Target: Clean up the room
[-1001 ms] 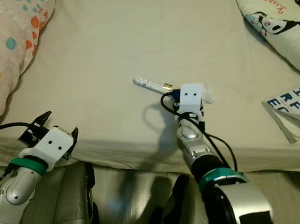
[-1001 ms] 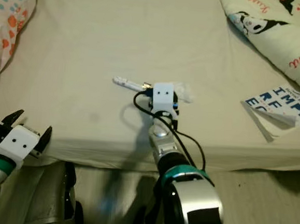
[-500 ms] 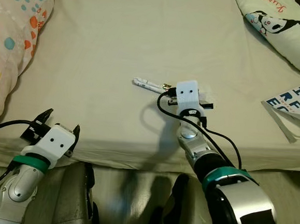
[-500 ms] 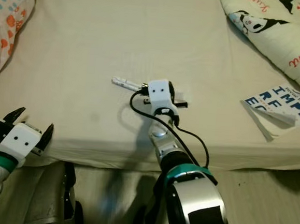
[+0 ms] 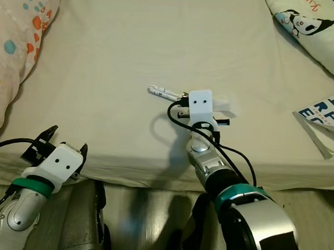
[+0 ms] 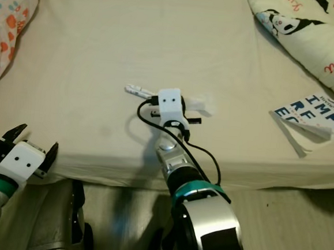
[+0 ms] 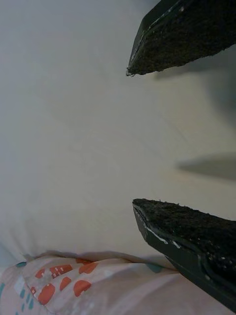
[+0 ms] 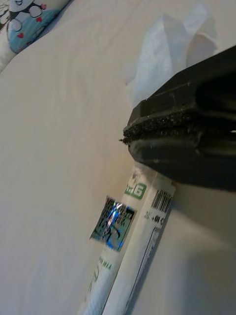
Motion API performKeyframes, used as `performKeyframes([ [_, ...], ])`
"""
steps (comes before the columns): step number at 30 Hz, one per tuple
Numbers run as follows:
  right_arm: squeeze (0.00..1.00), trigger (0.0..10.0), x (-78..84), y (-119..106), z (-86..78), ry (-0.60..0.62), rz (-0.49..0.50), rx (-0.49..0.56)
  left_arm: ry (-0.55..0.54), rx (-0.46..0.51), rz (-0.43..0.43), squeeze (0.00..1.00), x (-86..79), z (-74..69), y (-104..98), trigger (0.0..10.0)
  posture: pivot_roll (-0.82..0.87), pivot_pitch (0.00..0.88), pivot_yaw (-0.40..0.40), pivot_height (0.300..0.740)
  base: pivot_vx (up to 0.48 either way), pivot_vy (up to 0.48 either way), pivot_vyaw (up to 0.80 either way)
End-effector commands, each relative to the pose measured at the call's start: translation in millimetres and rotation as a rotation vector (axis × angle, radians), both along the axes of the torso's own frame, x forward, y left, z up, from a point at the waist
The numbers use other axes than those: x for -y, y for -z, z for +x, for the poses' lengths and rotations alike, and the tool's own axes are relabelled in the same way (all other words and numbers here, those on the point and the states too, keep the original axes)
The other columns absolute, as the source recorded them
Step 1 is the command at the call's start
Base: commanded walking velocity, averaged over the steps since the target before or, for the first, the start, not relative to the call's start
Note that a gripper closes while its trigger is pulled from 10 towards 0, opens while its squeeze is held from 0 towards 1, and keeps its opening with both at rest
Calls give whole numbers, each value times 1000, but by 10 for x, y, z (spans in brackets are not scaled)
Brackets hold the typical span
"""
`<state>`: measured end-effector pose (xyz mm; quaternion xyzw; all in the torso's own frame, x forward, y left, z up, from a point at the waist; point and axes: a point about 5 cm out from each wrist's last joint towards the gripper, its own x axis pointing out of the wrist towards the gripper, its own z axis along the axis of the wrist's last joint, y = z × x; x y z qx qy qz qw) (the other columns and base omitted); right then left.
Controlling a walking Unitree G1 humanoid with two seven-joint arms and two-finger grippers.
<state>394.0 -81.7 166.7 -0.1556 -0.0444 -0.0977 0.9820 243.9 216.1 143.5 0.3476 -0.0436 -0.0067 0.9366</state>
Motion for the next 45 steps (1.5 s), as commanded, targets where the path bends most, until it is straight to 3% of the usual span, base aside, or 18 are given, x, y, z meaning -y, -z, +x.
performKeyframes([
  [1,1000,10000,32,147,-42,21,-4,-53,-2,-28,-2,0,3,-41,56,10000,366,331,-43,460,0,0,0],
  [11,1000,10000,39,57,-4,37,-104,-35,-8,-33,-1,0,12,-75,65,10000,371,341,-49,460,0,0,0],
  [12,0,10000,48,51,3,39,-128,-40,-9,-34,-2,0,13,-83,68,10000,371,342,-52,460,0,0,0],
  [21,0,10000,101,178,-2,35,-208,-166,-24,-37,-8,0,7,-111,84,10000,370,347,-66,460,0,0,0],
  [22,0,6510,111,199,-6,38,-200,-184,-26,-36,-10,0,7,-112,86,10000,370,347,-66,460,0,0,0],
  [23,0,6510,111,199,-6,38,-200,-184,-26,-36,-10,0,7,-112,86,10000,370,347,-66,460,0,0,0],
  [24,0,3569,120,221,-9,43,-195,-206,-30,-36,-13,0,6,-114,87,10000,370,346,-67,460,0,0,0],
  [25,0,3569,120,221,-9,43,-195,-206,-30,-36,-13,0,6,-114,87,10000,370,346,-67,460,0,0,0],
  [26,0,0,126,239,-13,47,-191,-224,-34,-35,-15,0,4,-114,89,10000,369,344,-69,460,0,0,0],
  [35,0,0,157,287,-18,68,-66,-287,-43,-26,-23,0,-1,-78,77,10000,365,333,-71,460,0,0,0],
  [43,0,0,96,95,40,52,208,-192,-33,5,-54,0,4,84,34,10000,302,273,-71,460,0,0,0],
  [45,0,0,96,95,40,52,208,-192,-33,5,-54,0,4,84,34,10000,302,273,-71,460,0,0,0],
])
